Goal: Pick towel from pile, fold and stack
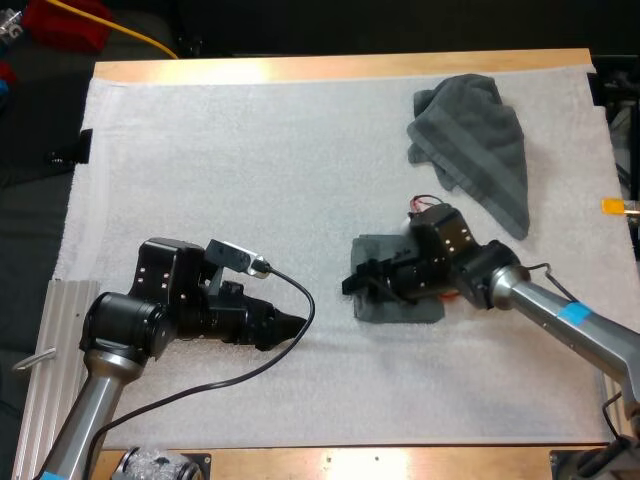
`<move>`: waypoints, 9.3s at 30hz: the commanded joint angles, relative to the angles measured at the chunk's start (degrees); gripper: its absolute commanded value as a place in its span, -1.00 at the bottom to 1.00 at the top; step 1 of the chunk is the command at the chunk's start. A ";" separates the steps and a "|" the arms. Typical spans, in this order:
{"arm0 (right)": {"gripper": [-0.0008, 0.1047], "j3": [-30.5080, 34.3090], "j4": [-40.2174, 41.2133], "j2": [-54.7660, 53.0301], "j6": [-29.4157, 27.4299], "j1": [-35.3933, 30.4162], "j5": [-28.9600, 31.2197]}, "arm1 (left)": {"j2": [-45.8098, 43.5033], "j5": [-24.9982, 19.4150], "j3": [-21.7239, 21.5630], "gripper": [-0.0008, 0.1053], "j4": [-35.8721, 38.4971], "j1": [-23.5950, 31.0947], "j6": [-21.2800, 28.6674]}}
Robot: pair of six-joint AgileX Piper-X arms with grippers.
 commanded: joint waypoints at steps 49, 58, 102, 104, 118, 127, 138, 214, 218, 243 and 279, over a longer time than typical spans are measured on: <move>0.50 -0.60 29.66 -35.33 -16.19 0.36 17.07 | -0.29 -0.53 -0.12 0.35 -11.72 0.03 -5.30; 0.50 -0.60 31.03 -35.42 -16.19 0.36 17.07 | 1.41 -3.31 -0.12 0.35 -17.14 0.03 -6.56; 0.50 -0.60 31.03 -35.42 -15.38 0.36 17.07 | 39.42 2.47 -0.14 0.35 -43.21 -9.78 -31.96; 0.50 -0.60 31.03 -35.42 -14.92 0.36 17.05 | 40.37 2.38 -0.39 0.35 -43.39 -9.77 -33.29; 0.50 -0.60 31.03 -35.42 -14.59 0.36 16.67 | 42.80 2.80 -1.79 0.35 -43.67 -10.25 -38.50; 0.50 -0.60 31.03 -35.42 -13.91 0.36 15.98 | 45.85 2.98 -6.04 0.33 -39.55 -14.34 -39.94; 0.50 -0.60 31.03 -35.42 -13.58 0.36 15.16 | 48.87 4.68 -11.02 0.32 -36.03 -16.92 -40.82; 0.50 -0.60 27.05 -35.42 -12.28 0.36 10.41 | 34.21 -33.50 -17.18 -0.98 7.83 19.11 16.26; 0.50 -0.60 27.68 -35.42 -12.28 0.36 10.15 | 34.21 -34.91 -17.18 -0.98 6.10 21.27 16.20; 0.50 -0.60 27.82 -35.42 -12.28 0.36 9.08 | 37.51 -48.32 -16.71 0.13 2.21 27.58 9.77; 0.50 -0.60 28.86 -35.42 -17.51 -4.04 18.26 | 5.56 -23.42 -16.83 0.33 5.66 26.92 7.35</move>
